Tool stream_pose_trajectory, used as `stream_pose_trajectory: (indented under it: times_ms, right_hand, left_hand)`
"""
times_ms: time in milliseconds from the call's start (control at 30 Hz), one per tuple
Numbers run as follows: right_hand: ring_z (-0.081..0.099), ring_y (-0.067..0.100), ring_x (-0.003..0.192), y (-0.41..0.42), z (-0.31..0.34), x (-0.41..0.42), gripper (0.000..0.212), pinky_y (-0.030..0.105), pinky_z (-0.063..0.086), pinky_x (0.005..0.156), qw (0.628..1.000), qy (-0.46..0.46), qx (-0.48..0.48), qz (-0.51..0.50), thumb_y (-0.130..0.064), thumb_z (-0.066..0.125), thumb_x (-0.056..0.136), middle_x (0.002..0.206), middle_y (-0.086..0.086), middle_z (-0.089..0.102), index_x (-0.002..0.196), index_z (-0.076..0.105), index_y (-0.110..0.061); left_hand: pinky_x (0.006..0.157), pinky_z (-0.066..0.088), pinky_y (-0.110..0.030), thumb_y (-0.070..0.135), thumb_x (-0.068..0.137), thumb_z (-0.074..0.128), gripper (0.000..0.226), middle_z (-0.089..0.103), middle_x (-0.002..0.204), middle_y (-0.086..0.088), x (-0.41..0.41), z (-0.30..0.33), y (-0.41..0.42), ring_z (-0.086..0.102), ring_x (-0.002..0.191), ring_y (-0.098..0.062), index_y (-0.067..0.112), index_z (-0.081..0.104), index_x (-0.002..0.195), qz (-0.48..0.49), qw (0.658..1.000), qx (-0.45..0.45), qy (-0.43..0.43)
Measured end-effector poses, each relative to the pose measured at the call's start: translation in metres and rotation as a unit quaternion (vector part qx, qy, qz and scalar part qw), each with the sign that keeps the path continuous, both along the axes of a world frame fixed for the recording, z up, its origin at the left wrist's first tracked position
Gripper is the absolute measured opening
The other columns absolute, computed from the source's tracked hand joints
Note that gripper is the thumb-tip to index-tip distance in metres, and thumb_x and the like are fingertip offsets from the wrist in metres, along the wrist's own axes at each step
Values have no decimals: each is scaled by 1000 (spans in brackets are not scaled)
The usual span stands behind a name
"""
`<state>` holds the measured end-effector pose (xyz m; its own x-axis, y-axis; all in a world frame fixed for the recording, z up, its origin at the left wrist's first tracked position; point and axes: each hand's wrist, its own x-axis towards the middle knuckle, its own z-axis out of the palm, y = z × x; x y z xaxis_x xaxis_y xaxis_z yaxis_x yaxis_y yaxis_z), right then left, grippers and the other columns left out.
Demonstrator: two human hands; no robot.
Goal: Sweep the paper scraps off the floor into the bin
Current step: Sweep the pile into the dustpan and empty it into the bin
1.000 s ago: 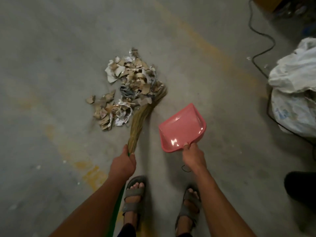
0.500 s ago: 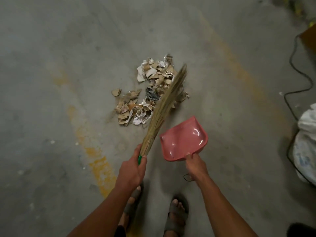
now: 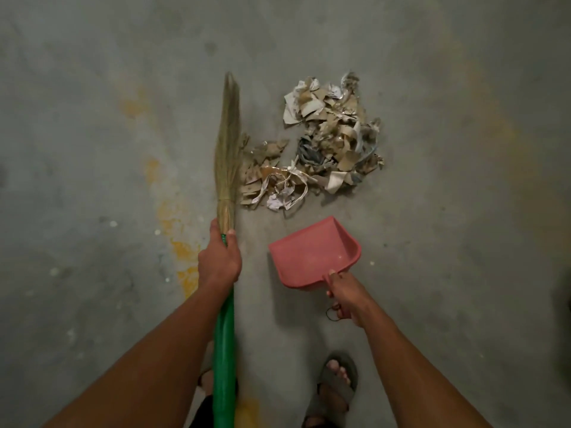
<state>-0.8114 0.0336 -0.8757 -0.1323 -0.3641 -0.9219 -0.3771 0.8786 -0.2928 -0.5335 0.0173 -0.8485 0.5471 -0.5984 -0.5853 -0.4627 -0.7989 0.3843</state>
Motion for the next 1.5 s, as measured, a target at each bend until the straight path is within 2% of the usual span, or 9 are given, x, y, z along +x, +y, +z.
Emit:
stream_pose_trajectory:
  times_ms: [167, 367, 600, 767, 933, 1033, 1233, 1333, 1500]
  right_hand:
    - [42, 15, 51, -22, -29, 8, 34, 19, 33, 42, 1000, 26, 3, -14, -42, 40, 112, 85, 8, 57, 95, 56, -17]
    - [40, 15, 52, -58, -58, 11, 28, 16, 32, 40, 999, 47, 11, 13, -42, 45, 109, 86, 5, 57, 100, 58, -20]
    - [45, 17, 53, -93, -83, 27, 33, 23, 35, 46, 996, 71, -26, 56, -42, 39, 111, 90, 8, 61, 106, 60, -17]
    - [51, 23, 67, -109, -99, 41, 41, 30, 41, 54, 991, 92, -35, 96, -46, 33, 109, 98, 12, 66, 115, 60, -15]
    - [60, 33, 82, -112, -101, 46, 38, 31, 41, 60, 976, 122, -31, 176, -28, 33, 112, 119, 25, 67, 124, 59, -3]
    - [58, 33, 81, -108, -98, 43, 36, 37, 44, 70, 975, 122, -19, 187, -18, 36, 111, 122, 26, 67, 131, 58, 0]
    - [54, 22, 70, -92, -102, 31, 39, 28, 39, 57, 989, 117, -4, 93, -34, 33, 111, 111, 18, 67, 131, 58, -10]
    - [57, 22, 73, -89, -111, 22, 38, 28, 40, 59, 988, 121, -8, 91, -40, 29, 112, 104, 14, 66, 127, 56, -18]
    - [50, 25, 100, -91, -136, 1, 40, 35, 47, 81, 979, 98, -55, 168, -22, 39, 112, 114, 6, 54, 145, 54, -5]
  left_hand:
    - [92, 58, -55, 57, 108, 31, 63, 65, 120, -30, 46, -37, -8, 67, 99, -49, 40, 10, 165, -10, 996, 76, -46]
    - [92, 59, -57, 51, 108, 40, 68, 59, 139, -29, 75, -77, -6, 66, 104, -49, 42, 8, 167, -78, 985, 151, -26]
    - [89, 50, -48, 48, 110, 40, 67, 65, 125, -31, 76, -101, 7, 63, 110, -49, 39, 6, 168, -156, 979, 130, -36]
    - [91, 53, -48, 47, 109, 41, 68, 66, 120, -32, 66, -109, 7, 65, 107, -49, 40, 7, 168, -190, 975, 113, -15]
    - [91, 56, -48, 47, 110, 41, 67, 69, 115, -30, 49, -93, 18, 67, 104, -48, 42, 9, 168, -229, 969, 83, 33]
    - [85, 57, -45, 52, 109, 41, 65, 72, 105, -23, 47, -75, 31, 69, 98, -43, 47, 11, 166, -185, 981, 33, 42]
    - [69, 47, -36, 50, 110, 41, 63, 64, 78, -7, 38, -45, 8, 61, 69, -25, 47, 15, 166, -133, 989, -34, 56]
    - [76, 47, -35, 50, 110, 39, 63, 64, 91, -10, 24, -58, -34, 62, 79, -31, 45, 11, 167, -132, 990, -37, 44]
    - [91, 61, -49, 51, 110, 37, 64, 64, 124, -25, -16, -102, -95, 69, 95, -43, 40, 10, 167, -150, 984, 17, 97]
